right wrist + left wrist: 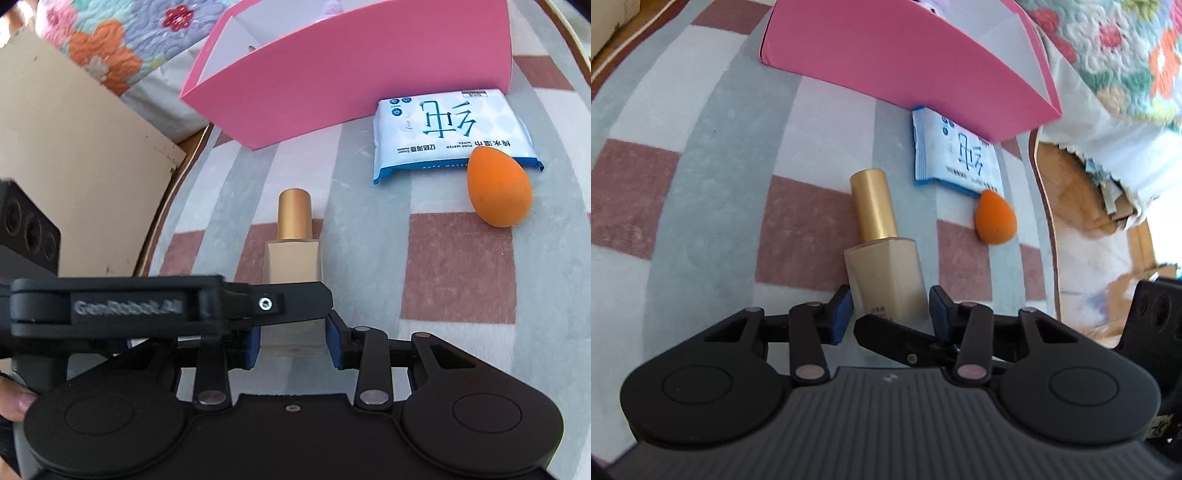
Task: Organize objects
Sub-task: 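Close both grippers around the foundation bottle, then lift the foundation bottle and carry it into the pink box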
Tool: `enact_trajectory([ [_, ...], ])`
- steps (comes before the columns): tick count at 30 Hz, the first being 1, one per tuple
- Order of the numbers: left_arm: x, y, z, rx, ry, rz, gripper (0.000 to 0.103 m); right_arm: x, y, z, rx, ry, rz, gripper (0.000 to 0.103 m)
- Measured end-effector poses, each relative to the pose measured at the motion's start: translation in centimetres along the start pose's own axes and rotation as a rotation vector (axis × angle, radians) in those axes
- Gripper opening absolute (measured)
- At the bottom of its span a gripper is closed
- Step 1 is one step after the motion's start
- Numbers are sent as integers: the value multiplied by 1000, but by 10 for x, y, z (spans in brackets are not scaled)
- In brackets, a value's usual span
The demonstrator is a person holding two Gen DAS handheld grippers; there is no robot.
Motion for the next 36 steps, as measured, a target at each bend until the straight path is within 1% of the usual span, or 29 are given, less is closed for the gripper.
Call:
enact_trajectory([
  [3,11,-8,-1,-18,5,-2,41,5,-5,6,-1,16,11,41],
  [6,26,-16,-1,-9,-4,9,41,17,-8,16,19,26,18,41],
  [9,43,-24,-6,-10,-11,30,40,33,-10,28,35,36,25,41],
  [12,62,-32,-16,-25,-25,49,40,52,-9,36,24,54,22,41],
  [17,95,-37,-46,-74,-58,43,40,92,2,48,28,57,-21,41],
  [21,123,-31,-82,-143,-67,3,40,127,25,56,61,32,-77,41],
  [24,145,-19,-108,-186,-55,-26,40,149,49,61,87,27,-115,41],
  [29,178,19,-143,-221,-41,-95,40,173,103,69,129,34,-192,41],
  [33,189,60,-157,-215,-36,-135,41,173,146,73,164,17,-239,41],
  [34,188,70,-159,-215,-30,-139,41,169,155,73,167,13,-243,41],
  [36,181,92,-156,-183,-10,-146,42,157,175,68,155,19,-240,41],
])
Point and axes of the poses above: each gripper's, at about its wrist camera, not at the fingertips, and x roughly against the way its jaws point, z to its left, y to its top, the point moved 10 cm from there along -x, roughly the way its jaws point, and after that the axes turned 15 degrees about x, right-handed, at the moved point
